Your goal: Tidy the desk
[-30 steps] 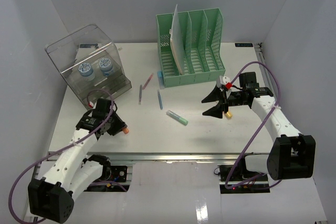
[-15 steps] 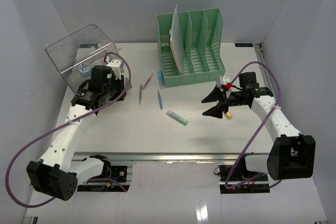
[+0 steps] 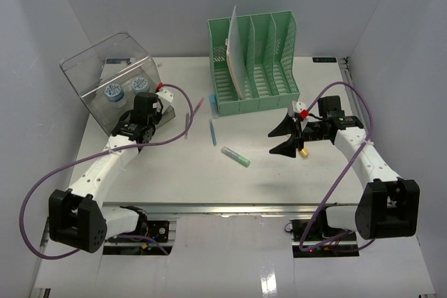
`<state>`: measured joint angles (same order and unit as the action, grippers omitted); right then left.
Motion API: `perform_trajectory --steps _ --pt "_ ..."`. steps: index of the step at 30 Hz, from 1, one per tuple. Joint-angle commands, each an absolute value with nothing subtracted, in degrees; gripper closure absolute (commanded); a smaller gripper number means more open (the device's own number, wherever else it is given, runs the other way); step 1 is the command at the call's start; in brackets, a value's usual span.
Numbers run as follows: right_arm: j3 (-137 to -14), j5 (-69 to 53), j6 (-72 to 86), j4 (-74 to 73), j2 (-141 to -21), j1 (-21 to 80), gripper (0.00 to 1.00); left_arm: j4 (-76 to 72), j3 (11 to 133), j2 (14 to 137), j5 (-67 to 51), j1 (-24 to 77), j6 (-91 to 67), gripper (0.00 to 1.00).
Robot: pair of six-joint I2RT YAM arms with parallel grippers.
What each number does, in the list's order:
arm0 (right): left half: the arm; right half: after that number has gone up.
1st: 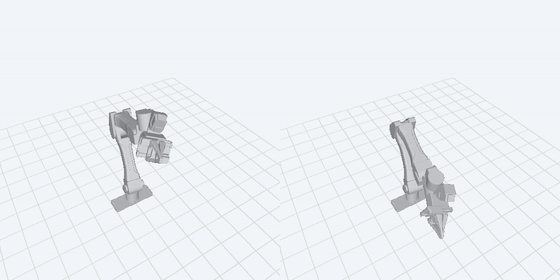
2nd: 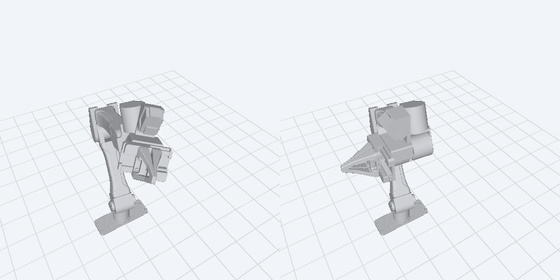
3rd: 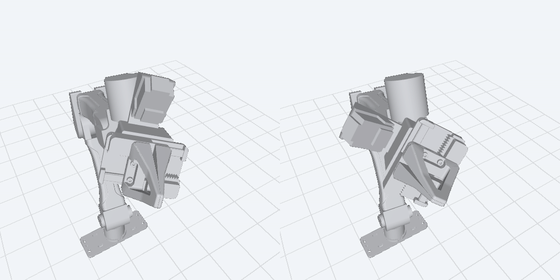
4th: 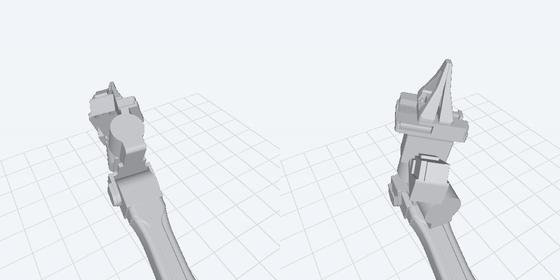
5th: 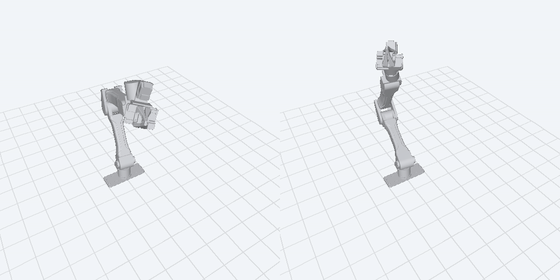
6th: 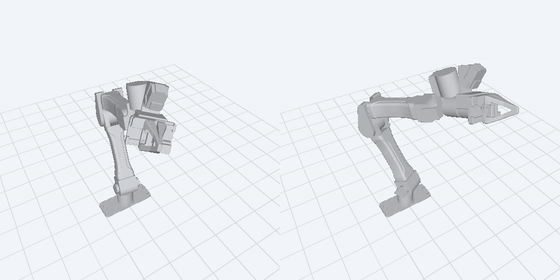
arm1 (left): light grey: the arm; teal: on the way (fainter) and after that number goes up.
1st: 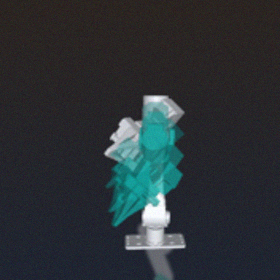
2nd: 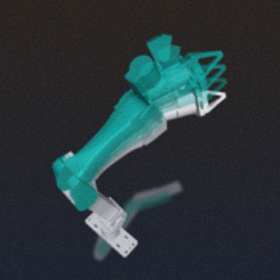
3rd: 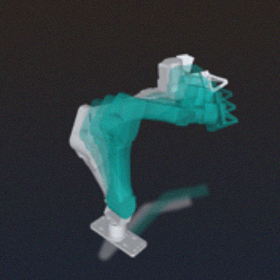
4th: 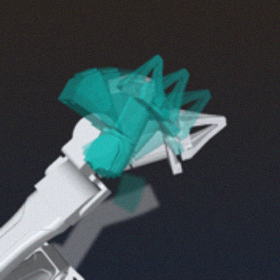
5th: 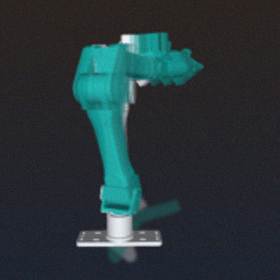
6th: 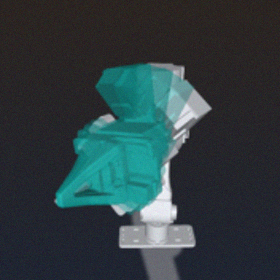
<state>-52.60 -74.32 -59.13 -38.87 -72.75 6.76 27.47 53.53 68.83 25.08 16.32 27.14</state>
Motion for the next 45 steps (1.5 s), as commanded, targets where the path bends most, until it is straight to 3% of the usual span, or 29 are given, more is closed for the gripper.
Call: perform_trajectory --steps 1,6,13,18,21,24,29,31,39,45 --pt "-51.94 -75.41 -59.77 -38.23 -72.98 6.50 0.33 16.97 51.32 70.90 31.34 16.32 35.31 0.96" --pt "-51.86 -75.41 -59.84 -38.32 -72.95 6.52 0.33 13.19 50.93 73.84 32.78 15.50 37.19 0.75" --pt "-51.86 -74.85 -60.12 -38.50 -72.60 6.50 0.33 12.39 52.67 73.95 33.88 15.29 33.48 0.14" --pt "-51.71 -73.81 -58.86 -38.11 -72.44 6.68 0.32 18.66 55.75 68.97 25.91 15.29 23.38 0.10" --pt "-50.46 -67.76 -50.05 -31.79 -71.23 8.13 0.32 24.46 58.40 65.55 18.26 15.29 12.73 0.10" --pt "-48.10 -50.83 -36.70 -20.64 -68.79 15.19 0.31 29.28 60.06 59.87 7.31 15.29 0.65 0.10" --pt "-46.73 -24.92 -28.19 -14.75 -69.56 32.63 0.06 24.59 50.43 47.30 -12.79 15.21 -14.82 0.02" --pt "-47.64 -16.54 -23.41 -14.71 -71.95 38.90 0.10 21.30 44.62 42.56 -16.46 15.21 -17.64 0.02" --pt "-55.78 -2.79 -15.53 -16.23 -85.38 50.30 0.10 15.42 30.83 25.35 -17.24 15.19 -18.54 0.02" --pt "-60.86 1.19 -15.50 -16.78 -95.97 50.45 0.00 15.53 30.49 23.53 -15.21 15.19 -17.08 0.02"
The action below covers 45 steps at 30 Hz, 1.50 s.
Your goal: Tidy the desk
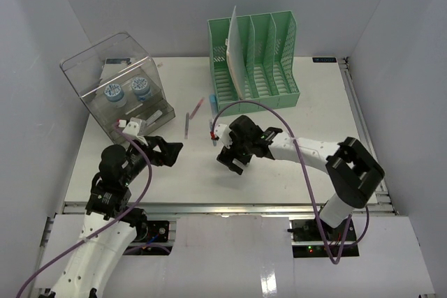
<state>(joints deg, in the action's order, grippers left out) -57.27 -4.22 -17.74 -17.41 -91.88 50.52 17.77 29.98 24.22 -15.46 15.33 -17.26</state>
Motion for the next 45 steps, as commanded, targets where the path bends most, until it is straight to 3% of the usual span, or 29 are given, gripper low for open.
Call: perform_trajectory --steps 1,9,16,20,25,31,38,45 --pt "-61.35 0.84 -15.34 -17.10 -96.76 50.45 0.04 15.56 30.63 23.73 -15.16 15.16 -16.88 0.02" --pt "-61.85 0.53 -15.20 -17.58 -100.28 49.95 0.29 15.64 30.76 22.53 -14.39 15.21 -17.08 0.02" --pt "-62.23 -2.56 -15.85 -18.38 -101.86 48.86 0.72 16.43 29.97 15.77 -10.71 15.12 -18.46 0.02" --pt "-62.69 -3.07 -20.09 -19.14 -100.65 48.84 0.90 16.44 29.95 12.72 -9.48 15.18 -18.54 0.02" --pt "-68.01 -7.50 -40.19 -28.16 -98.66 50.22 0.92 16.09 29.97 9.73 -8.63 15.17 -18.58 0.02" --pt "-76.17 -3.05 -62.87 -24.50 -99.87 55.34 0.92 16.23 29.74 3.61 -4.39 15.20 -19.20 0.02" --pt "-103.37 4.31 -74.09 -23.09 -116.39 58.45 0.92 18.46 30.41 -3.42 3.00 15.20 -20.39 0.02" --pt "-117.06 4.66 -76.47 -12.67 -126.55 61.17 0.92 19.25 30.94 -3.52 4.66 15.21 -20.74 0.02"
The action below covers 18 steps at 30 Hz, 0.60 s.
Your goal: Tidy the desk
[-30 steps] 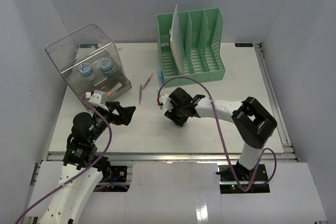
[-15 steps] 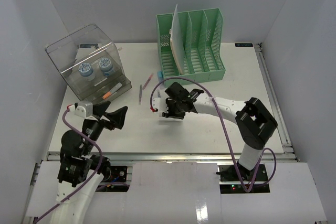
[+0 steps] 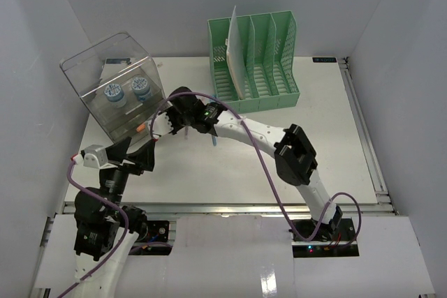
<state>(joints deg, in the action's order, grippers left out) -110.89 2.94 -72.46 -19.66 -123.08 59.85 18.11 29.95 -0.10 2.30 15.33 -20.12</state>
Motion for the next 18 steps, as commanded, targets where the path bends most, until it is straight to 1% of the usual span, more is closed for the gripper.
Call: perform_trajectory --steps 1,8,10,11,12,13,14,15,17,18 --pt "-118.15 4.79 -76.40 -10.23 -127.77 61.56 0.92 19.38 31.00 -3.64 4.79 15.14 -20.74 0.02" --pt "-122.04 6.06 -75.55 2.07 -134.06 63.10 0.92 19.69 31.11 -4.04 5.54 15.21 -20.92 0.02" --pt "-121.71 6.33 -75.35 3.49 -134.54 63.37 0.87 19.75 31.11 -4.04 5.54 15.21 -20.98 0.02" --pt "-121.22 6.28 -75.22 4.17 -134.66 63.47 0.77 19.83 31.11 -4.04 5.59 15.21 -21.01 0.02" --pt "-120.70 6.31 -75.15 4.91 -134.74 63.54 0.68 19.83 31.11 -4.08 5.62 15.21 -21.01 0.02" --pt "-120.19 6.46 -75.15 5.53 -134.72 63.54 0.62 19.76 31.11 -4.12 5.62 15.21 -21.01 0.02" --pt "-119.50 6.71 -75.15 5.97 -134.66 63.54 0.52 19.70 31.11 -4.06 5.62 15.21 -21.01 0.02" --pt "-119.01 6.85 -75.10 6.50 -134.65 63.54 0.43 19.69 31.07 -4.09 5.58 15.16 -21.01 0.02" --pt "-118.39 7.03 -74.80 7.12 -134.65 63.54 0.31 19.69 31.11 -4.13 5.19 15.20 -21.01 0.02" --pt "-118.31 7.11 -74.56 7.20 -134.49 63.54 0.28 19.61 30.96 -4.05 4.56 15.20 -20.93 0.02"
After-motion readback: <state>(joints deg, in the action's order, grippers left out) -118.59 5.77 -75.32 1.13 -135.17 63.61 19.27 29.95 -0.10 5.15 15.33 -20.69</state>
